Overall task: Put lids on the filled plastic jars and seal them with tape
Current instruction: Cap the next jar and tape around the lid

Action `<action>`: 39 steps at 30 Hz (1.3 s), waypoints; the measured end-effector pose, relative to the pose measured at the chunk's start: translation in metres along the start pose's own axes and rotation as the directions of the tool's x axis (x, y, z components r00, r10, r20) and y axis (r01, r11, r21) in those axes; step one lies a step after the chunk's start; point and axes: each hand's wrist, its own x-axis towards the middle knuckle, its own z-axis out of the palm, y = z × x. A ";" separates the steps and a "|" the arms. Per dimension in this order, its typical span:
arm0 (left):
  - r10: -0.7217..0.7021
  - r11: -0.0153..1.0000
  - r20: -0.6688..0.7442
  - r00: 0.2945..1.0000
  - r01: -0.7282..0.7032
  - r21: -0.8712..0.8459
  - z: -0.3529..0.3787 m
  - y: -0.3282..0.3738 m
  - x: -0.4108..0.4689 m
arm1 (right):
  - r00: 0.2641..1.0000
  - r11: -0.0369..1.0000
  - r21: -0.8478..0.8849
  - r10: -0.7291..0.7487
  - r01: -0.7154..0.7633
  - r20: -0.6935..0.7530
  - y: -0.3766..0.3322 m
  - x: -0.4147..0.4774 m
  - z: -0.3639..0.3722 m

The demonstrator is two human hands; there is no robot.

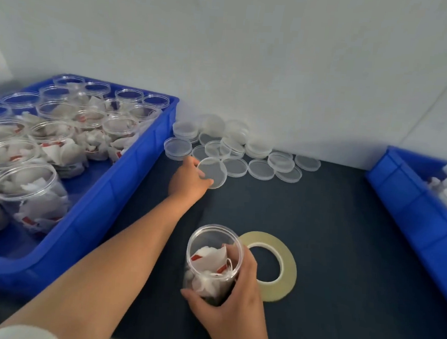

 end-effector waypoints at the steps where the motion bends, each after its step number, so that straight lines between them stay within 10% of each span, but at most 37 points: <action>1: 0.038 0.998 0.028 0.999 -0.037 -0.056 -0.004 -0.002 -0.008 | 1.000 1.000 0.003 0.002 -0.002 0.000 -0.001 0.000 -0.001; 9: 0.378 0.877 0.344 0.859 -0.214 -0.430 -0.080 0.000 -0.116 | 1.000 1.000 0.030 0.004 -0.003 -0.012 -0.005 0.001 -0.002; 18: 0.576 0.767 0.526 0.626 -0.637 -0.081 -0.136 0.017 -0.188 | 1.000 0.998 0.058 -0.022 0.023 -0.018 -0.012 0.000 -0.004; 34: 0.368 0.657 0.532 0.763 -0.618 0.432 -0.093 0.065 -0.215 | 1.000 0.999 0.052 -0.002 0.002 -0.011 -0.014 0.004 -0.003; 39: 0.516 0.536 0.431 0.740 -0.672 0.512 -0.076 0.062 -0.219 | 1.000 0.997 0.072 0.001 0.001 -0.020 -0.014 0.007 -0.005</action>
